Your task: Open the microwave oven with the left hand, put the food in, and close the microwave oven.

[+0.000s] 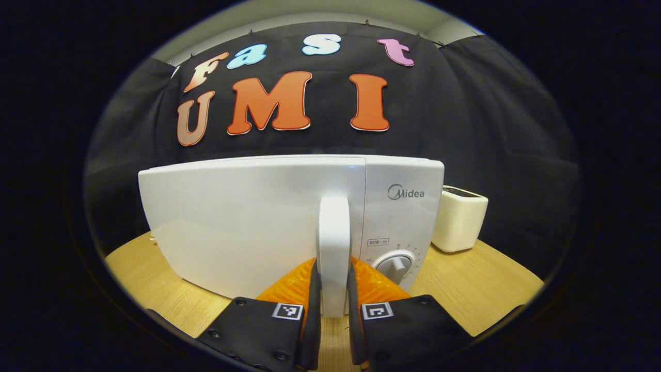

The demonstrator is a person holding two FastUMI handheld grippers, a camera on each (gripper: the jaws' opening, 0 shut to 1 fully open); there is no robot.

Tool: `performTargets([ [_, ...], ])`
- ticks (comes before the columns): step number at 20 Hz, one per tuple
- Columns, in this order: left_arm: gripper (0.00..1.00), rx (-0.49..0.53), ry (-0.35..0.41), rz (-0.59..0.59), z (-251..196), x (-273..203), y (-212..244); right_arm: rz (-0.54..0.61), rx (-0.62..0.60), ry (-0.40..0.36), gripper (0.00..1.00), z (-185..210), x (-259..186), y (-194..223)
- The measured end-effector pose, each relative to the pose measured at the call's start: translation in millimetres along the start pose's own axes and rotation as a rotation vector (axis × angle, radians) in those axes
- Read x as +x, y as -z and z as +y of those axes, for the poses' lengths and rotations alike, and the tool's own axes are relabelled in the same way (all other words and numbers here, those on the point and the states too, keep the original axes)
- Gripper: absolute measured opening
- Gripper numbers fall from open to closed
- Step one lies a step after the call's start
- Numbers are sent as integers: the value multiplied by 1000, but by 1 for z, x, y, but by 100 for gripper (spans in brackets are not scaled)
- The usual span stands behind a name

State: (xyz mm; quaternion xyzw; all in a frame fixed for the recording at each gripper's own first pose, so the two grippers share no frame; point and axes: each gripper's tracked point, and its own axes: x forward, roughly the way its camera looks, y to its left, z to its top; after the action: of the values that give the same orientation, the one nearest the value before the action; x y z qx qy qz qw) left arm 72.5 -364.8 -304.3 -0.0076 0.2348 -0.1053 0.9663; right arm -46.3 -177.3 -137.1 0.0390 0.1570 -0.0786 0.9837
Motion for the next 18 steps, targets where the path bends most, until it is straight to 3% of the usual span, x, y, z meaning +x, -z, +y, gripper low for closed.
performTargets([
  [1, 17, 3, 4, -4, -1, 2, 2, 4, 3, 1, 95, 0, 0, 1],
  [5, 8, -4, 35, 4, -1, -1, 2, 7, 9, -5, 96, 3, -3, 0],
  [10, 7, -24, 49, 30, 2, -11, 6, -10, -8, -3, 95, 2, -9, -5],
  [12, 7, 23, 53, -23, 3, -26, 2, -12, -6, 4, 95, -1, -8, -5],
  [18, 7, 51, 159, -18, 19, -87, 13, 27, 64, -38, 96, 19, -9, 2],
])
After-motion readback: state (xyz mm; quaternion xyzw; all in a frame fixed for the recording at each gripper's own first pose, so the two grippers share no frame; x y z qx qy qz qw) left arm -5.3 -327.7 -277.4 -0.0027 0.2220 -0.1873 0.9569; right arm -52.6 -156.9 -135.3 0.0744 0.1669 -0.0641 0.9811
